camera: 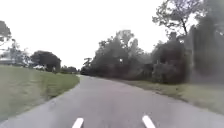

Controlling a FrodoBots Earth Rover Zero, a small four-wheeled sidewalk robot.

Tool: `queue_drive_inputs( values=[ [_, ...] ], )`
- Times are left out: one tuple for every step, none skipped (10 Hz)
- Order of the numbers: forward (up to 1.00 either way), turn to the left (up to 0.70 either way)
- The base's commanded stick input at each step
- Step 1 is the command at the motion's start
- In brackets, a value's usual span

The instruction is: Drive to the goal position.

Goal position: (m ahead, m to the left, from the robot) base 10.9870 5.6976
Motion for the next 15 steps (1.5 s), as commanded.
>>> queue_drive_inputs(
  values=[
    [0.69, 0.03],
    [0.69, 0.03],
    [0.69, 0.03],
    [0.69, 0.03],
    [0.69, 0.03],
    [0.69, 0.03],
    [0.69, 0.03],
    [0.69, 0.03],
    [0.69, 0.03],
    [0.69, 0.03],
    [0.69, 0.03],
    [0.69, 0.03],
    [0.69, 0.03],
    [0.69, 0.03],
    [0.69, 0.03]
  ],
)
